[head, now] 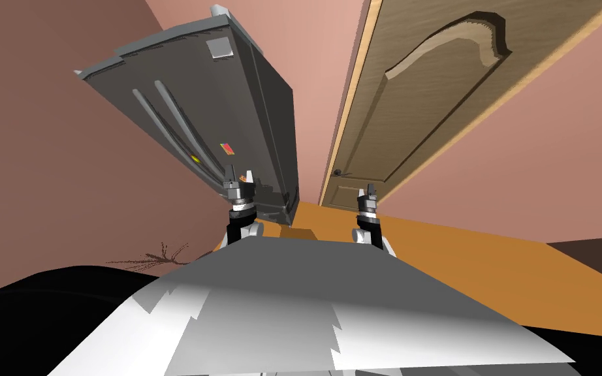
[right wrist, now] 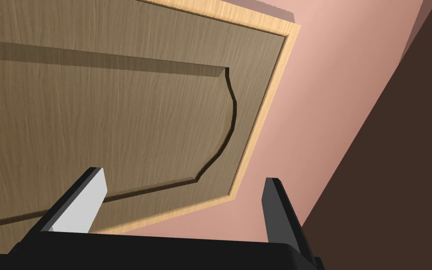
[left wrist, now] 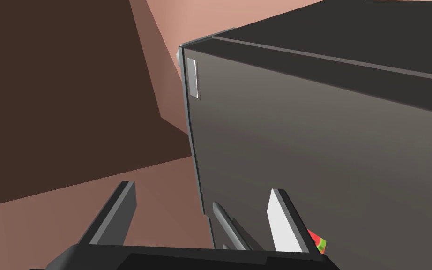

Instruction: Pull the door open

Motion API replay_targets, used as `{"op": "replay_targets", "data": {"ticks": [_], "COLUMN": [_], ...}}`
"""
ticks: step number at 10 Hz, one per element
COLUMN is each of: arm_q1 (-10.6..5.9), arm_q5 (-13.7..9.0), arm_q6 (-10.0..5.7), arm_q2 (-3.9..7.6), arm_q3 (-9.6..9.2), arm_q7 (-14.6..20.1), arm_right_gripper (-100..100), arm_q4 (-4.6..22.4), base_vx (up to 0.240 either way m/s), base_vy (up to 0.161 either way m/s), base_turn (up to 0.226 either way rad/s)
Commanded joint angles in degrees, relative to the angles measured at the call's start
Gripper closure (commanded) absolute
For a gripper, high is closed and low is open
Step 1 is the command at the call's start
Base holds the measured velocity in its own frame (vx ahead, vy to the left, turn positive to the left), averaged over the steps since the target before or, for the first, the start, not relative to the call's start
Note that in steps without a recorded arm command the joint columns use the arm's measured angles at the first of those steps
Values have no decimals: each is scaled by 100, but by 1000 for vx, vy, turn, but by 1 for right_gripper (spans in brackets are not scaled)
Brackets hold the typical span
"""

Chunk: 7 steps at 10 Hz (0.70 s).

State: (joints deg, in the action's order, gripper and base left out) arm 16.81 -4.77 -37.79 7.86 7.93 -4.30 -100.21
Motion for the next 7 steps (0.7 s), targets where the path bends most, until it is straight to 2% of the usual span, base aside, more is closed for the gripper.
{"op": "replay_targets", "data": {"ticks": [1, 2, 3, 4, 5, 6, 7], "arm_q1": [-138, -138, -243, -243, -347, -347, -454], "arm_q5": [-76, -76, -140, -140, -204, -204, -269], "arm_q6": [-23, -23, -52, -52, -82, -82, -112], "arm_q2": [99, 99, 178, 178, 258, 258, 339], "arm_q3": [69, 69, 122, 122, 175, 175, 230], "arm_q7": [35, 35, 64, 64, 92, 92, 121], "arm_right_gripper": [-100, -100, -100, -100, -100, -100, -100], "arm_q4": [286, 404, 595, 729, 944, 1054, 1258], "base_vx": [48, 44, 48, 41, 52, 44, 40], "base_vy": [-26, -18, -19, -25, -23, -23, -27], "base_turn": [110, 83, 138, 68, 140, 72, 137]}}
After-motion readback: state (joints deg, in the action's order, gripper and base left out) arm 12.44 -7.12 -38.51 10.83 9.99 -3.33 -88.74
